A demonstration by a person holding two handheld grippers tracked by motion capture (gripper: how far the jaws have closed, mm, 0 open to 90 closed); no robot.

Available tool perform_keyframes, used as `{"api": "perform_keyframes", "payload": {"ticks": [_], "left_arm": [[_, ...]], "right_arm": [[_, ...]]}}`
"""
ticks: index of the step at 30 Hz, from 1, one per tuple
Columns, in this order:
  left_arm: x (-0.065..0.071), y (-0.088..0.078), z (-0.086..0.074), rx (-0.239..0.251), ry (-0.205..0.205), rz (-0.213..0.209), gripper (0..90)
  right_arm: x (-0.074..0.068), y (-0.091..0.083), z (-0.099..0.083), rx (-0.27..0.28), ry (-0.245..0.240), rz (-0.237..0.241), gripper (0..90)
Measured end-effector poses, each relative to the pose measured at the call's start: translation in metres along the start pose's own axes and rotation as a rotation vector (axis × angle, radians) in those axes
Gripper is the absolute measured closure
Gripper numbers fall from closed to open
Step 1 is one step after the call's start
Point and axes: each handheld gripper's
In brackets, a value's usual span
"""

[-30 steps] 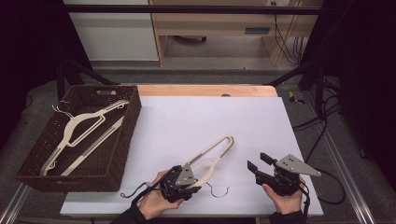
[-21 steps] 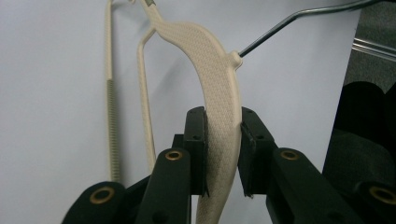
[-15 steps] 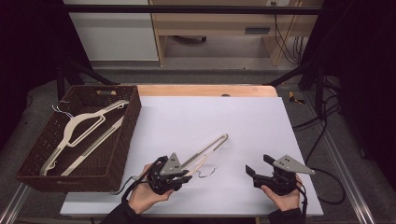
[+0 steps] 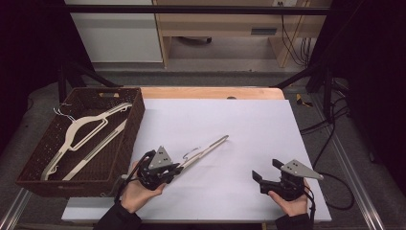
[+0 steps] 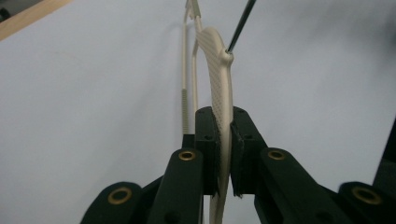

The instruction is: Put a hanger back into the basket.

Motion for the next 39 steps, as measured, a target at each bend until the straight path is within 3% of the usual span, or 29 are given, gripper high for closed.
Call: {"api": "perform_keyframes", "payload": {"ticks": [4, 9, 16, 24, 31, 39], "left_arm": [[-0.009, -0.004, -0.001, 0.014, -0.025, 0.031, 85.7], [-0.018, -0.007, -0.002, 0.02, -0.063, 0.011, 86.2], [-0.018, -0.02, 0.001, 0.05, -0.067, -0.017, 86.2], [-0.013, -0.046, 0.008, 0.114, -0.074, -0.048, 86.3], [-0.009, -0.077, 0.02, 0.181, -0.05, -0.073, 86.2], [-0.012, -0.11, 0.038, 0.226, -0.039, -0.074, 86.3]], "right_arm": [[0.0, 0.0, 0.0, 0.002, 0.0, 0.004, 11.1], [0.0, 0.0, 0.0, -0.002, -0.002, 0.005, 10.1], [0.0, -0.002, 0.0, 0.006, 0.003, 0.006, 9.3], [0.002, -0.005, 0.002, 0.025, -0.01, 0.007, 7.7], [0.003, -0.007, 0.003, 0.029, -0.007, -0.003, 7.4], [0.004, -0.008, 0.003, 0.03, -0.013, 0.002, 7.2]]}}
Point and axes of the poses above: each handheld gripper's, and its own axes: y roughly forward along the jaws, z roughly out of its top, x roughly to its right, and after that the axes turned 12 degrees about -y, right-handed
